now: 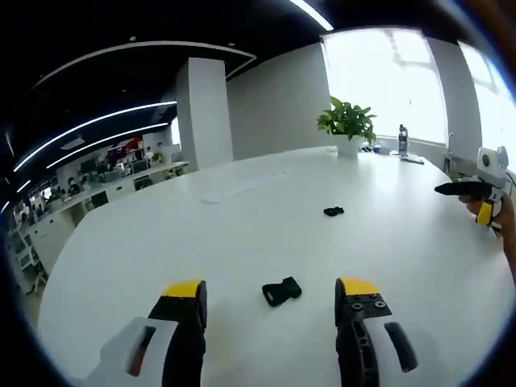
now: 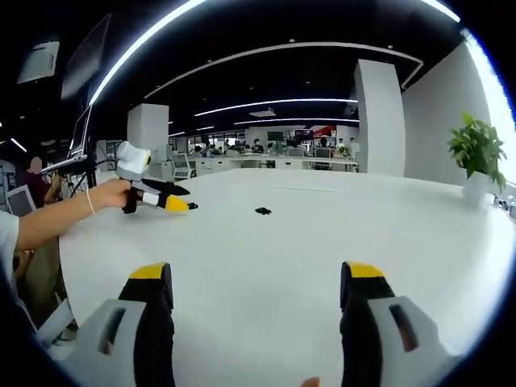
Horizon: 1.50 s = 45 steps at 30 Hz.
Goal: Snap the two parts of the plastic buckle together until the buckle closes and remains connected.
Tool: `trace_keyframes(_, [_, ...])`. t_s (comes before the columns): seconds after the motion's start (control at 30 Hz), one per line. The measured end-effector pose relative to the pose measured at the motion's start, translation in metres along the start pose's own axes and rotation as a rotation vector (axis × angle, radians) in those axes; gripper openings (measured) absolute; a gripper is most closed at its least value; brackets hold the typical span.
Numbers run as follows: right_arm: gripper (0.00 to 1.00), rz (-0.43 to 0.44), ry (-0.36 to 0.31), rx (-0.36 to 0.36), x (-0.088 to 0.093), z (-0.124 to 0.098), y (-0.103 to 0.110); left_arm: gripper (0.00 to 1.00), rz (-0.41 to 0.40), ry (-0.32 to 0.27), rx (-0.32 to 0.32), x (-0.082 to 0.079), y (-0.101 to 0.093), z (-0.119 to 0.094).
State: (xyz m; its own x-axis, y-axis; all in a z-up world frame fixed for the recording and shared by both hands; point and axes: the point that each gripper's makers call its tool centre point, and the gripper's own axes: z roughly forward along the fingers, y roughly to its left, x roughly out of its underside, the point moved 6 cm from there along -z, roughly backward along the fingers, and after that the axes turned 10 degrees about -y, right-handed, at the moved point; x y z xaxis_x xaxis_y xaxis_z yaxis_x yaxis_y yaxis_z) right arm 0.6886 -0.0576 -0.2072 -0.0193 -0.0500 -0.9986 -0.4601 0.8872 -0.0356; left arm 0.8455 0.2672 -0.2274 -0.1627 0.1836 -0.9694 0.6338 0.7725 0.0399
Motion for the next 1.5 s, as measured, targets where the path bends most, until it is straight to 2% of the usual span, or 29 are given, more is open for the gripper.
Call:
trace_keyframes(0.3, [0.86, -0.034, -0.018, -0.046, -0.012, 0.006, 0.015, 0.6, 0.006, 0.022, 0.016, 0.0, -0.002, 0.002])
trace_keyframes(0.47, [0.86, -0.037, -0.029, -0.049, -0.019, 0.009, 0.015, 0.59, 0.008, 0.032, 0.031, -0.001, -0.002, 0.005])
trace_keyframes(0.6, [0.86, -0.04, -0.072, -0.033, -0.033, 0.01, 0.01, 0.56, -0.01, 0.021, 0.057, -0.001, -0.002, 0.007])
trace_keyframes(0.77, [0.86, -0.052, -0.083, -0.032, -0.039, 0.012, 0.009, 0.55, -0.009, 0.043, 0.09, 0.001, 0.001, 0.008])
trace_keyframes(1.0, [0.86, -0.038, -0.082, -0.042, -0.037, 0.016, 0.009, 0.54, -0.011, 0.055, 0.115, 0.001, 0.001, 0.01])
trace_keyframes(1.27, [0.85, 0.032, -0.086, -0.033, -0.026, 0.013, 0.001, 0.53, -0.031, 0.059, 0.191, -0.001, -0.001, 0.01])
trace_keyframes(1.5, [0.85, 0.029, -0.098, -0.015, -0.03, 0.009, -0.002, 0.47, -0.047, 0.078, 0.219, 0.003, 0.003, 0.015])
